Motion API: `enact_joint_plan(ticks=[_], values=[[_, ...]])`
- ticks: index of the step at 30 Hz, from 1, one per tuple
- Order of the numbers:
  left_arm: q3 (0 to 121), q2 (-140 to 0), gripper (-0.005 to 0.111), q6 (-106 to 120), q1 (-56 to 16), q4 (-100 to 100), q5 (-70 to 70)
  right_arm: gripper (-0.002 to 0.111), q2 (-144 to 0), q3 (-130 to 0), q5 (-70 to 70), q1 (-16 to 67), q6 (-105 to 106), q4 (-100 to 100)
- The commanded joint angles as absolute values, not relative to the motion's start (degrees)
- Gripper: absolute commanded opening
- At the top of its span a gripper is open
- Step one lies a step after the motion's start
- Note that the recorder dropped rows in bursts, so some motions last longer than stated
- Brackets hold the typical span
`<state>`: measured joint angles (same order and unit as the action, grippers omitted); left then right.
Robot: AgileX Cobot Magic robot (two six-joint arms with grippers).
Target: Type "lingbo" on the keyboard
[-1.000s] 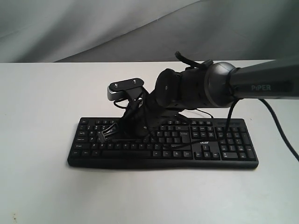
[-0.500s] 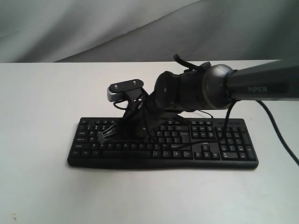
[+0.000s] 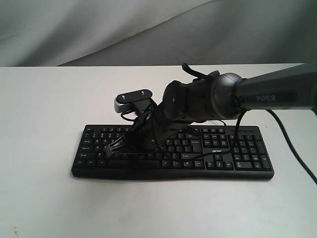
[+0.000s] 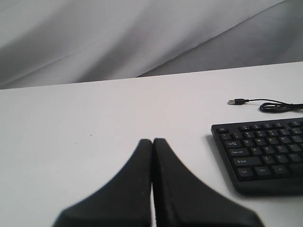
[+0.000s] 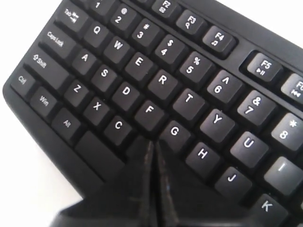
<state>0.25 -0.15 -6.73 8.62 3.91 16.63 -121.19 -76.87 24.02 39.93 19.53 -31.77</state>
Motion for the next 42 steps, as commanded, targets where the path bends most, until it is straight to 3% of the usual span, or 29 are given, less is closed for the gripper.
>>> enact_joint_plan(ticks=[1, 19, 28, 42], values=[[0.0, 0.0, 0.001, -7.0, 8.7, 3.4, 16.4, 0.0, -121.2, -76.4, 23.7, 40.0, 20.2, -32.1], [0.0, 0.0, 0.001, -7.0, 8.7, 3.4, 16.4, 0.0, -123.2, -76.4, 24.6, 40.0, 20.1, -32.4], [0.0, 0.0, 0.001, -7.0, 8.7, 3.4, 16.4, 0.0, -117.3, -76.4, 24.7, 39.8, 19.8, -30.5], [0.0, 0.0, 0.001, -7.0, 8.7, 3.4, 16.4, 0.0, -114.8, -72.8, 25.9, 30.2, 15.5, -29.2]])
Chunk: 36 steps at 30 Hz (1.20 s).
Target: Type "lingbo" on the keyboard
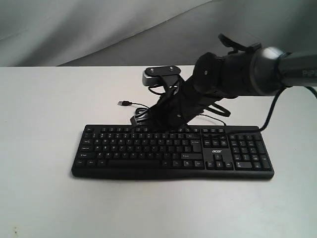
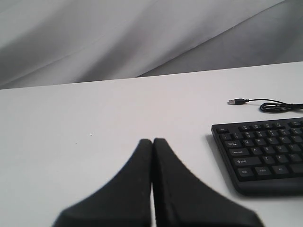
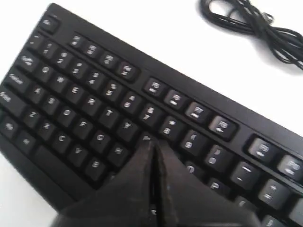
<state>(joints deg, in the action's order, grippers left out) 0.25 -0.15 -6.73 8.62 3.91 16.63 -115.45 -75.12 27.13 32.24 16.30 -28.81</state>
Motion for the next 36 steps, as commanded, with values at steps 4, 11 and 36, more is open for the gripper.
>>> enact_joint_plan(ticks=[4, 11, 36], values=[[0.0, 0.0, 0.001, -7.0, 8.7, 3.4, 16.4, 0.0, -114.9, -72.5, 25.7, 30.1, 16.4, -29.3], [0.0, 0.0, 0.001, -7.0, 8.7, 3.4, 16.4, 0.0, -116.6, -72.5, 24.8, 30.9, 21.6, -34.4], [0.0, 0.0, 0.001, -7.0, 8.7, 3.4, 16.4, 0.0, -118.4, -72.5, 23.1, 30.9, 23.3, -36.3]])
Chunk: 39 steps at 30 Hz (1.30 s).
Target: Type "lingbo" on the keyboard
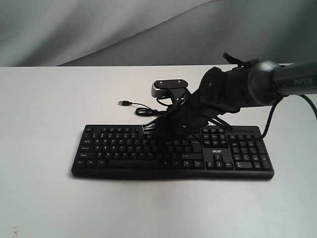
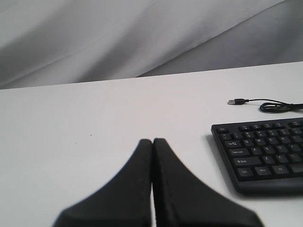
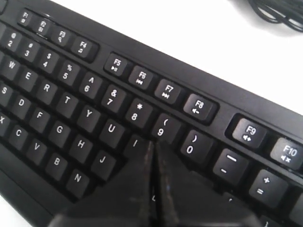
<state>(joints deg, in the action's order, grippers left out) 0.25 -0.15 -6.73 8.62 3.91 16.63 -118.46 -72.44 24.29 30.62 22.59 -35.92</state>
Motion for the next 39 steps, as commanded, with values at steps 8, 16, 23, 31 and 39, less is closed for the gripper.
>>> enact_joint_plan(ticks=[8, 16, 23, 31, 39], values=[[0.0, 0.0, 0.001, -7.0, 8.7, 3.4, 16.4, 0.0, -118.4, -72.5, 22.6, 30.9, 23.8, -36.5], [0.0, 0.0, 0.001, -7.0, 8.7, 3.4, 16.4, 0.0, -118.4, -72.5, 22.2, 30.9, 23.8, -36.5], [0.0, 0.0, 0.001, -7.0, 8.7, 3.4, 16.4, 0.0, -119.9, -72.5, 22.7, 30.9, 23.8, -37.2], [0.0, 0.0, 0.001, -7.0, 8.7, 3.4, 16.4, 0.0, -119.3, -72.5, 22.9, 30.9, 23.9, -37.7], [0.0, 0.0, 0.001, -7.0, 8.7, 3.4, 16.4, 0.0, -115.0, -72.5, 23.4, 30.9, 24.0, -37.4]])
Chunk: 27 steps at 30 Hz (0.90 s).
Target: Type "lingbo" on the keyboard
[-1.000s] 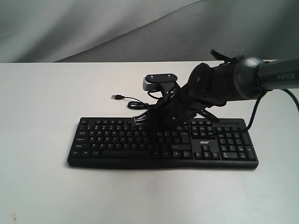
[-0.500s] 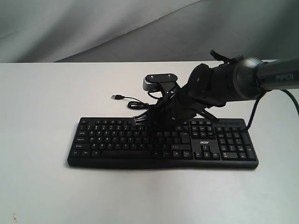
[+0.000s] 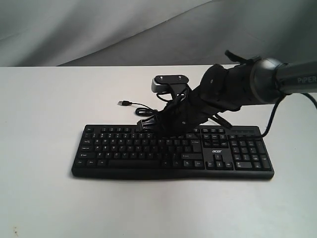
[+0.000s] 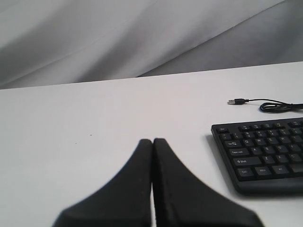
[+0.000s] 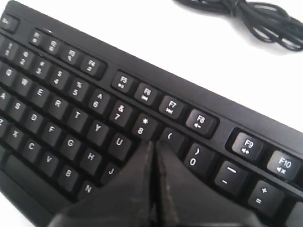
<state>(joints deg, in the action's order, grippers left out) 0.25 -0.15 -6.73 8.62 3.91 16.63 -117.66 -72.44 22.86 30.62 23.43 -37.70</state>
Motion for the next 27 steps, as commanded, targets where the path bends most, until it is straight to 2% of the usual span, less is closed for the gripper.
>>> enact_joint_plan(ticks=[1, 16, 27], values=[[0.0, 0.0, 0.001, -7.0, 8.7, 3.4, 16.4, 0.0, -114.6, -72.5, 23.6, 30.9, 24.0, -37.1], [0.0, 0.0, 0.001, -7.0, 8.7, 3.4, 16.4, 0.0, -112.4, -72.4, 31.1, 30.9, 24.0, -35.8], [0.0, 0.0, 0.001, -7.0, 8.7, 3.4, 16.4, 0.0, -105.3, -64.3, 25.6, 30.9, 24.0, -35.7]])
